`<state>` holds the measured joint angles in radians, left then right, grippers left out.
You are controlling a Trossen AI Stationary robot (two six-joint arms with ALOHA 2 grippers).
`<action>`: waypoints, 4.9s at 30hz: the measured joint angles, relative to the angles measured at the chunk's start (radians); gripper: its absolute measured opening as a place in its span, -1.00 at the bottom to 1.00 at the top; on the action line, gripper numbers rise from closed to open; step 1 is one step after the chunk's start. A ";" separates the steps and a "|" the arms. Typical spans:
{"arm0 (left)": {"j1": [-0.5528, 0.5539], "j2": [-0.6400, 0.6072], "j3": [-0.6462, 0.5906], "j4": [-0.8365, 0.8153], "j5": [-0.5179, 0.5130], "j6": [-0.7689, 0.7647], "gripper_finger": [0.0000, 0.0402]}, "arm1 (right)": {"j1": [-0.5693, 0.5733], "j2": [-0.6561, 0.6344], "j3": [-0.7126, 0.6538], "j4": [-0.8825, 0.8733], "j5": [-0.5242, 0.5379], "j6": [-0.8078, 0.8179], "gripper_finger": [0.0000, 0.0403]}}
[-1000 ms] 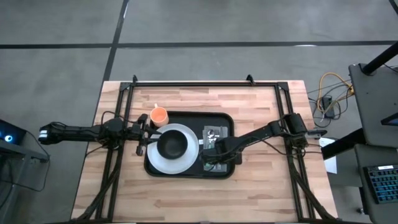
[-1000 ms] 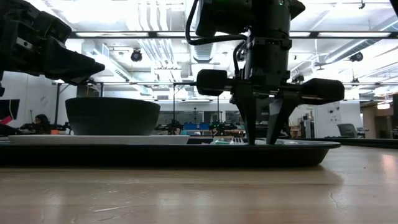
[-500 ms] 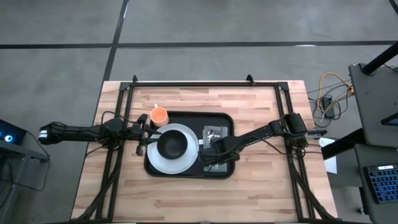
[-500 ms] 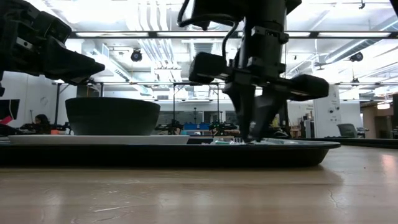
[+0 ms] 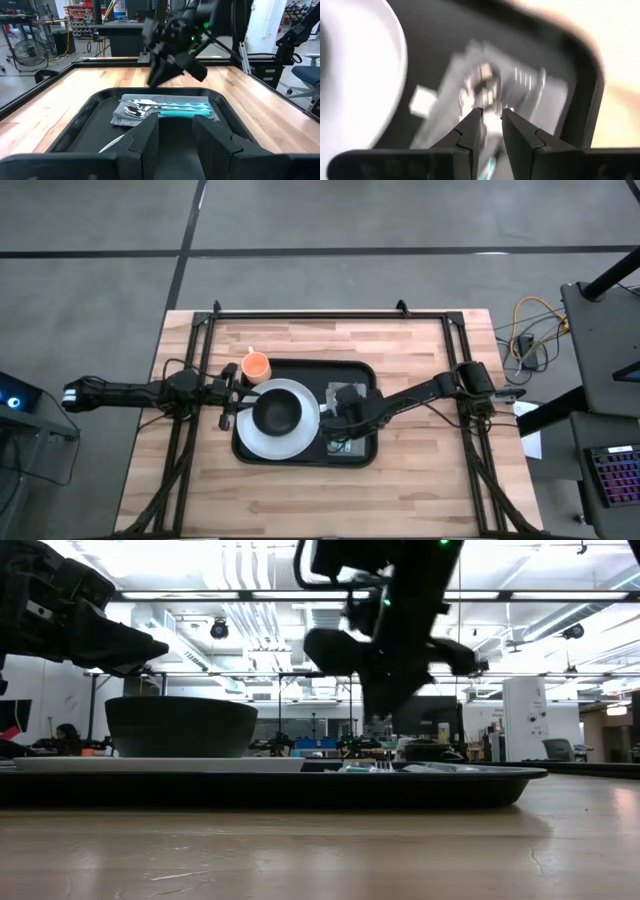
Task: Set up tray
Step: Return to Home Position
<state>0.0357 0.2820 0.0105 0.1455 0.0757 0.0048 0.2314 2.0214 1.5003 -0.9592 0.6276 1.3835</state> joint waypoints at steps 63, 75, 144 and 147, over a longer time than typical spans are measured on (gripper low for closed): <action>0.000 0.005 0.000 0.000 0.000 0.000 -0.48 | -0.354 -1.088 -1.227 1.548 -0.427 -1.316 -0.66; 0.000 0.005 0.000 0.000 0.000 0.000 -0.48 | -0.354 -1.439 -1.446 1.637 -0.426 -1.355 -0.66; 0.000 0.032 0.000 0.000 0.000 0.000 -0.48 | -0.354 -1.948 -1.475 0.934 -0.575 -1.444 -0.66; 0.000 0.032 0.000 0.000 0.000 0.000 -0.48 | -0.354 -1.948 -1.475 0.934 -0.575 -1.444 -0.66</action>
<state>0.0360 0.3141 0.0109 0.1455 0.0757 0.0048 -0.1226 0.0738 0.0257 -0.0250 0.0521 -0.0601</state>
